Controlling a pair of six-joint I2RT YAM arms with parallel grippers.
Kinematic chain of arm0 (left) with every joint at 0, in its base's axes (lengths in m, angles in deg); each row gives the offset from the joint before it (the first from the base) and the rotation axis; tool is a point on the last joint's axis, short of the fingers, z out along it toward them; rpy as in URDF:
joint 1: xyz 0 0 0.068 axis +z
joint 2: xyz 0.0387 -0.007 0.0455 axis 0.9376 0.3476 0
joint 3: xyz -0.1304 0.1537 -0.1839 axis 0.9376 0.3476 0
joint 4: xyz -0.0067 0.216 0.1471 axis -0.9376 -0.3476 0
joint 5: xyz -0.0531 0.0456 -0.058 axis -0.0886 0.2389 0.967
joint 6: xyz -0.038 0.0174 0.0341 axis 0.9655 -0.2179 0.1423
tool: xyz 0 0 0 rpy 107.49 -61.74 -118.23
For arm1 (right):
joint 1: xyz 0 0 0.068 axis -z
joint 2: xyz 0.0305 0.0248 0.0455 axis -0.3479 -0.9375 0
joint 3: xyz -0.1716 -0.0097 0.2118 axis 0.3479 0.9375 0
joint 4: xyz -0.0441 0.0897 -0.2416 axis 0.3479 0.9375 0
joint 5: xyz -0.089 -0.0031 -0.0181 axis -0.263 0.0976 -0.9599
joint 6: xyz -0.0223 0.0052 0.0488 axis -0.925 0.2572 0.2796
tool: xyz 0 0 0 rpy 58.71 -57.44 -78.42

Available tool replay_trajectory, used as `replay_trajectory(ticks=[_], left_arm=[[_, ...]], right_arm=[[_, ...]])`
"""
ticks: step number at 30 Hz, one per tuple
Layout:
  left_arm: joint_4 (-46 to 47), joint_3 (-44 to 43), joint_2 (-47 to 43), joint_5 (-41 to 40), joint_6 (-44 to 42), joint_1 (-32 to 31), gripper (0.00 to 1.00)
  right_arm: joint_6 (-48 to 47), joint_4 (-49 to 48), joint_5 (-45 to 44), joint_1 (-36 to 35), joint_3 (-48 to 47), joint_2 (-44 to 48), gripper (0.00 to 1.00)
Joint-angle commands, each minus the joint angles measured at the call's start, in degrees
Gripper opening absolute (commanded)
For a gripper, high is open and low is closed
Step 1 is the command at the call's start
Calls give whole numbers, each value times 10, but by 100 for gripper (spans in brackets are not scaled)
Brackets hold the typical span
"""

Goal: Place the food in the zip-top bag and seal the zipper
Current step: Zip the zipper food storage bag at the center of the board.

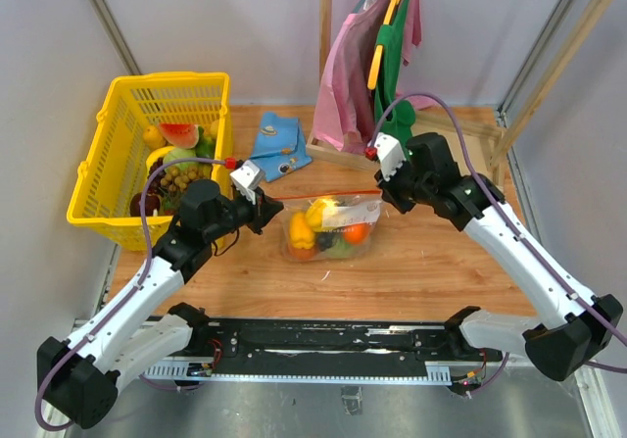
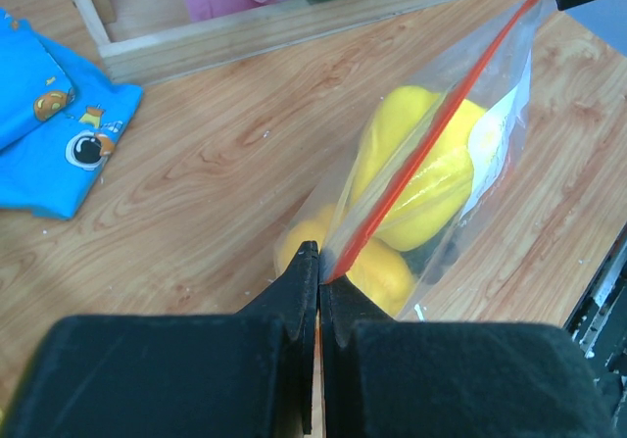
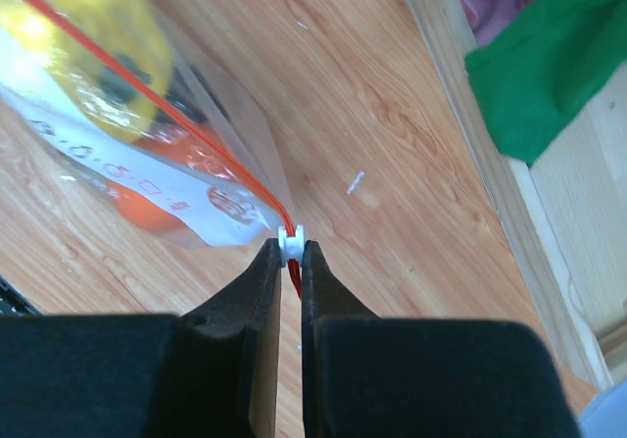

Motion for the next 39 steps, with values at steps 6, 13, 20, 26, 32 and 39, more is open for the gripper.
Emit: replay_trajectory(ticks=[6, 13, 20, 26, 32, 39], left_arm=[[-6, 6, -5, -24, 0, 6, 0], [8, 11, 2, -9, 8, 6, 0], [18, -15, 41, -33, 50, 6, 0], [21, -31, 99, -82, 98, 6, 1], [-9, -68, 171, -109, 113, -9, 3], [-56, -115, 291, -115, 142, -43, 3]], right_arm=[[71, 46, -79, 86, 7, 6, 1], [109, 35, -38, 102, -4, -33, 1], [175, -49, 7, 101, -8, -77, 1], [241, -185, -12, 88, 41, -100, 2], [276, -269, -55, 60, 92, -145, 2], [322, -245, -63, 52, 112, -182, 3]])
